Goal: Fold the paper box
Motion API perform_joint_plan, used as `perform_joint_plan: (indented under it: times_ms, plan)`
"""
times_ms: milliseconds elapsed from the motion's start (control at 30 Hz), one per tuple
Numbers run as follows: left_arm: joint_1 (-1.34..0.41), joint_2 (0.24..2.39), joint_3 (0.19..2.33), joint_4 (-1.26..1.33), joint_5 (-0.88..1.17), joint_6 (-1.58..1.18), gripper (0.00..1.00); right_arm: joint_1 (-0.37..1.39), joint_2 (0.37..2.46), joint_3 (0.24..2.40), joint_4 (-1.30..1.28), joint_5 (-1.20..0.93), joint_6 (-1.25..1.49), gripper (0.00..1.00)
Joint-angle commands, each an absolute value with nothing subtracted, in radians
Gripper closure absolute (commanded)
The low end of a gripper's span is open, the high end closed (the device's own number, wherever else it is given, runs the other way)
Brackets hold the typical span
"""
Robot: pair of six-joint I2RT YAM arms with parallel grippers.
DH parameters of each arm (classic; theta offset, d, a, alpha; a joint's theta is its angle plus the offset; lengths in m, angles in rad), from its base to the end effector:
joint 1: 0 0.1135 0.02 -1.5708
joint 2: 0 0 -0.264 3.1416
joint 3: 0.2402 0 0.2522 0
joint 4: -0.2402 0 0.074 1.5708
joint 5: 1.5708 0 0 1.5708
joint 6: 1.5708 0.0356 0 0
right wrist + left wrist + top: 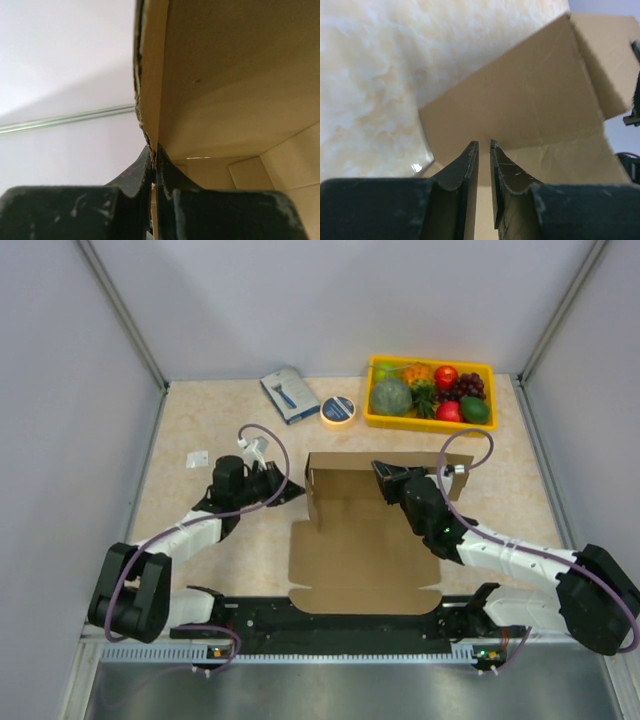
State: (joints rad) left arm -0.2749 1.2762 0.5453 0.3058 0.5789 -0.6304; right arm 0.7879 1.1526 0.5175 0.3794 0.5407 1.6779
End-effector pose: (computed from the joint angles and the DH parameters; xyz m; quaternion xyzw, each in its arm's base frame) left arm 0.2453 -0.0894 0.2045 0.0099 0.8201 -0.4429 0.3623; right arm 0.1870 0.1620 0.2313 0.4757 0.6182 0.4856 0.3947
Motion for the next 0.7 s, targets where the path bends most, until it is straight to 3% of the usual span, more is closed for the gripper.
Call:
perform_joint_plan:
  times_ms: [0, 167, 200, 333, 467, 667]
  plan:
    - [-0.328, 1.273, 0.509, 0.381, 0.578, -0.651, 0.79, 0.793, 1.134, 0.532, 0.341, 0.528, 1.664, 1.0]
    - [-0.442, 1.195, 0.546, 0.262, 0.329, -0.475, 0.62, 0.795, 1.129, 0.528, 0.339, 0.522, 1.663, 1.0]
    - [-0.484, 1.16, 0.539, 0.273, 0.242, -0.454, 0.56, 0.795, 1.127, 0.525, 0.342, 0.522, 1.663, 1.0]
    - [-0.584, 1.091, 0.463, 0.383, 0.045, -0.351, 0.45, 0.795, 1.121, 0.52, 0.344, 0.517, 1.66, 1.0]
    - [-0.635, 1.112, 0.428, 0.486, -0.113, -0.279, 0.45, 0.796, 1.118, 0.518, 0.348, 0.505, 1.663, 1.0]
    - [-0.709, 1.209, 0.436, 0.626, -0.303, -0.166, 0.6, 0.807, 1.109, 0.522, 0.334, 0.5, 1.66, 1.0]
